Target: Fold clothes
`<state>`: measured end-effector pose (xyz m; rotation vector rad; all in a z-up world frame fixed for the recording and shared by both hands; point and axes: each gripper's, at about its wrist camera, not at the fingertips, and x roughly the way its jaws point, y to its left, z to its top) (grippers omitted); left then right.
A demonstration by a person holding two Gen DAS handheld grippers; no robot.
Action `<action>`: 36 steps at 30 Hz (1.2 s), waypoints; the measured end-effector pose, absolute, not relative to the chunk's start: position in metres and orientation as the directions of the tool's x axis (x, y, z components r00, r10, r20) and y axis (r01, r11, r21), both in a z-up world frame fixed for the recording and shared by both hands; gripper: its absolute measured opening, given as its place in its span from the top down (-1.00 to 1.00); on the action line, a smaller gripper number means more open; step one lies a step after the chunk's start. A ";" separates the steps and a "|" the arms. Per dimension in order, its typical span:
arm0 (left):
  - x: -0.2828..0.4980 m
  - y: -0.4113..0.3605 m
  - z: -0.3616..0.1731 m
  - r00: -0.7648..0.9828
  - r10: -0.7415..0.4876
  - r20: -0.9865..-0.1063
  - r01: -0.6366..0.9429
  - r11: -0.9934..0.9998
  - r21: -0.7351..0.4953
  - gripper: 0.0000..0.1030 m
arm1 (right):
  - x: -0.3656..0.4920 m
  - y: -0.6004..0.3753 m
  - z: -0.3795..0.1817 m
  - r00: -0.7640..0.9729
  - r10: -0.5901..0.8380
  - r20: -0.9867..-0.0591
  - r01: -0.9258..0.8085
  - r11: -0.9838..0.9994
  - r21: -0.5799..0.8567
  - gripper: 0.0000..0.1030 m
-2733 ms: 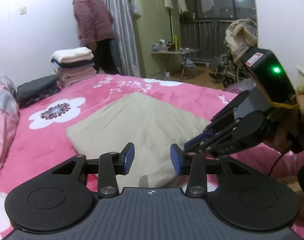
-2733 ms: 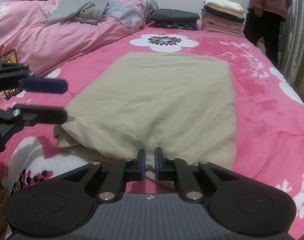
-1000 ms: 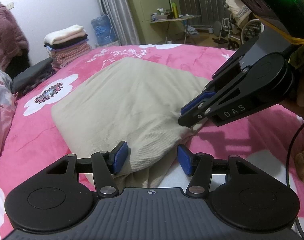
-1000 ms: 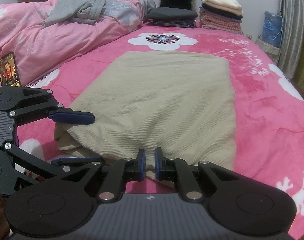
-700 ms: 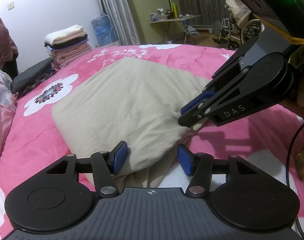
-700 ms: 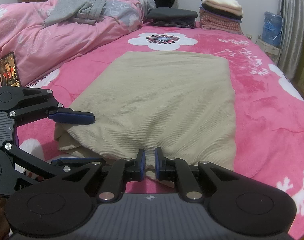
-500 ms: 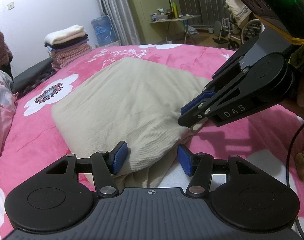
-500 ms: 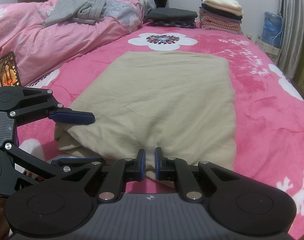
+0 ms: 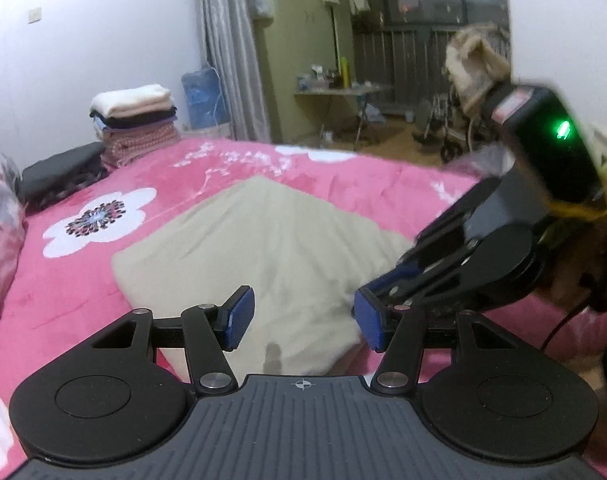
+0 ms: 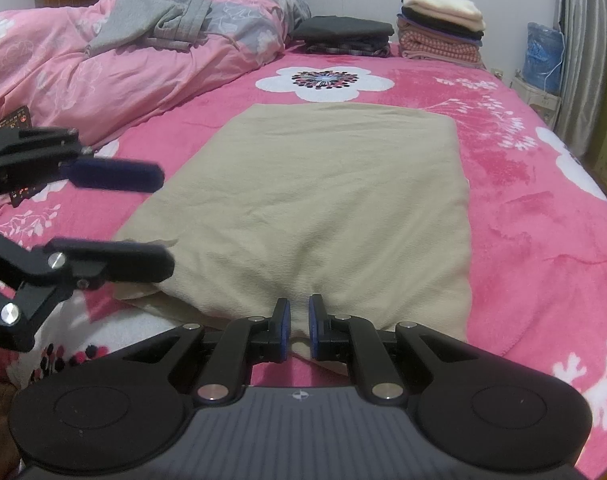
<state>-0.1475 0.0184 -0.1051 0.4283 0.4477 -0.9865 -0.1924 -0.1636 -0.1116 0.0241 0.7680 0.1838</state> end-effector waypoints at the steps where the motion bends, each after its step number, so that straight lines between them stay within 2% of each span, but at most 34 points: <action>1: -0.147 0.015 -0.107 0.479 -0.687 -0.547 0.864 0.479 0.156 -0.07 | -0.193 -0.164 -0.112 0.705 0.175 -0.687 -0.155 0.984 0.091 0.81; 4: -0.141 0.004 -0.132 0.497 -0.617 -0.611 0.854 0.474 0.215 -0.07 | -0.193 -0.166 -0.113 0.709 0.179 -0.682 -0.153 0.983 0.099 0.81; 13: -0.142 0.005 -0.133 0.504 -0.614 -0.608 0.849 0.483 0.216 -0.08 | -0.193 -0.174 -0.112 0.711 0.216 -0.669 -0.148 0.976 0.157 0.80; 17: -0.140 0.004 -0.130 0.499 -0.608 -0.617 0.848 0.489 0.205 -0.08 | -0.191 -0.175 -0.090 0.715 0.211 -0.667 -0.140 0.977 0.159 0.69; 19: -0.138 0.004 -0.129 0.495 -0.606 -0.622 0.848 0.492 0.195 -0.08 | -0.190 -0.179 -0.073 0.764 0.171 -0.622 -0.117 0.985 0.127 0.59; 22: -0.138 0.003 -0.129 0.495 -0.603 -0.626 0.848 0.493 0.195 -0.08 | -0.176 -0.190 -0.070 0.774 0.118 -0.622 -0.066 0.992 0.107 0.56; 25: -0.136 0.003 -0.130 0.491 -0.604 -0.628 0.848 0.497 0.185 -0.08 | -0.163 -0.200 -0.105 0.726 0.078 -0.683 -0.026 0.996 0.086 0.54; 26: -0.136 0.002 -0.129 0.491 -0.602 -0.630 0.847 0.497 0.185 -0.08 | -0.166 -0.205 -0.113 0.746 0.089 -0.660 -0.026 0.994 0.105 0.54; 29: -0.136 0.002 -0.128 0.491 -0.599 -0.633 0.847 0.498 0.186 -0.08 | -0.166 -0.210 -0.100 0.738 0.081 -0.670 0.001 0.993 0.121 0.53; 33: -0.136 0.004 -0.128 0.489 -0.600 -0.633 0.847 0.500 0.180 -0.08 | -0.182 -0.216 -0.079 0.777 0.034 -0.628 0.031 0.995 0.093 0.52; 35: -0.137 0.003 -0.130 0.492 -0.600 -0.631 0.847 0.499 0.185 -0.09 | -0.183 -0.222 -0.097 0.729 0.045 -0.683 0.048 0.992 0.117 0.51; 36: -0.138 0.002 -0.130 0.493 -0.601 -0.629 0.847 0.497 0.190 -0.09 | -0.188 -0.223 -0.109 0.739 0.048 -0.672 0.043 0.992 0.119 0.51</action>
